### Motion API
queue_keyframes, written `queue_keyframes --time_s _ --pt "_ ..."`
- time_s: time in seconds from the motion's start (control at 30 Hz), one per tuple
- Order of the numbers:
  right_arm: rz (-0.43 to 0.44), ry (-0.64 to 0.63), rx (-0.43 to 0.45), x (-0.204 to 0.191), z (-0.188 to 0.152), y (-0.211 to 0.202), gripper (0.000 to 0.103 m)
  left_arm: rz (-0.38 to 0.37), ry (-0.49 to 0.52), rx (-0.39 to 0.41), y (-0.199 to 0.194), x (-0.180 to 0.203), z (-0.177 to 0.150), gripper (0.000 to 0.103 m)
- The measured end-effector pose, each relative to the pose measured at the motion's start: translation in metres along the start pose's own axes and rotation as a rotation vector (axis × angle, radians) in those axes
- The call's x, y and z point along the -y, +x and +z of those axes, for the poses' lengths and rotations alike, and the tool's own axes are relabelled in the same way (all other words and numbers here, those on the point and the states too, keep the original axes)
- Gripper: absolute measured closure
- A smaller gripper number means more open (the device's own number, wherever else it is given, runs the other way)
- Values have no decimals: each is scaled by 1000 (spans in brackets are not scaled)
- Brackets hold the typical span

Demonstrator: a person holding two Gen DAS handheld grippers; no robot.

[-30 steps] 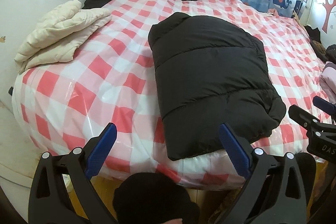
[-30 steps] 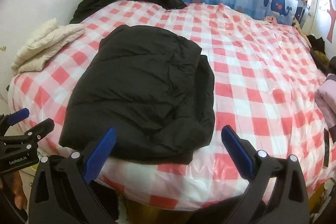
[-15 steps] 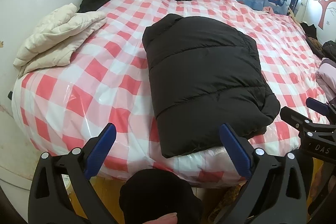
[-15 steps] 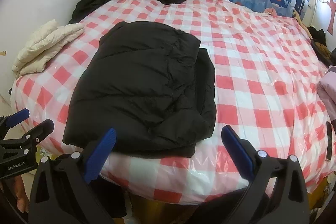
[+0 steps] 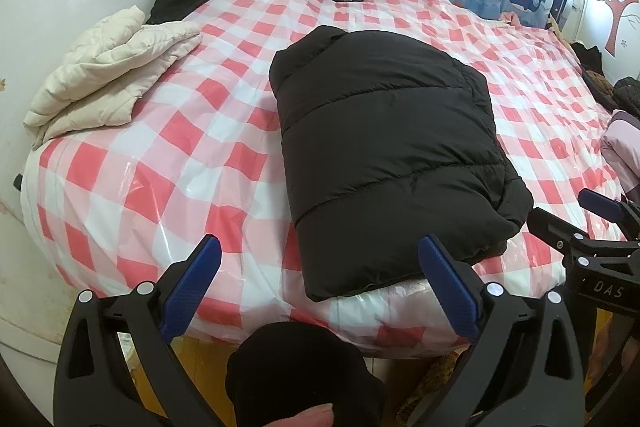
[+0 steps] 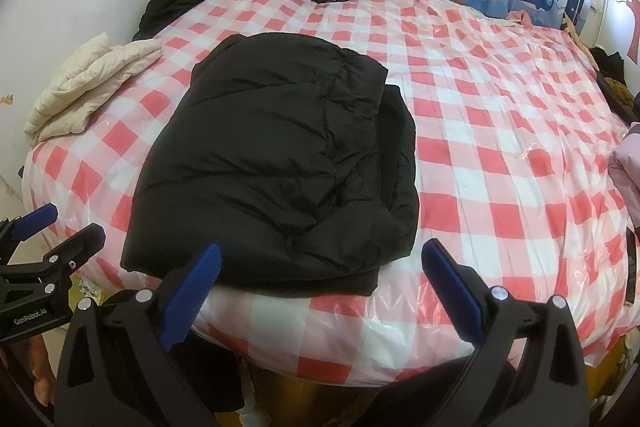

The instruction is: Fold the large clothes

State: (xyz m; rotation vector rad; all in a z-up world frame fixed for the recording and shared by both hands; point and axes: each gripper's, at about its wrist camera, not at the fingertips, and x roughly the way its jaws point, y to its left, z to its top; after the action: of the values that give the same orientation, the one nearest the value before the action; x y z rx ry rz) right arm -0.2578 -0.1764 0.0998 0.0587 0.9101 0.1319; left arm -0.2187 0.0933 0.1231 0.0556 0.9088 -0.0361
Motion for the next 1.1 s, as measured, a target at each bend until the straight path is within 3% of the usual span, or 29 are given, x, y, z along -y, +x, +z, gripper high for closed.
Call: queue_keyframes --time_s 0.67,1.1 --pt "7 5 -14 -1 -5 1 7 -4 -4 -2 0 1 0 8" --pt "14 5 -19 0 -7 1 7 -74 -41 -5 -1 5 0 8"
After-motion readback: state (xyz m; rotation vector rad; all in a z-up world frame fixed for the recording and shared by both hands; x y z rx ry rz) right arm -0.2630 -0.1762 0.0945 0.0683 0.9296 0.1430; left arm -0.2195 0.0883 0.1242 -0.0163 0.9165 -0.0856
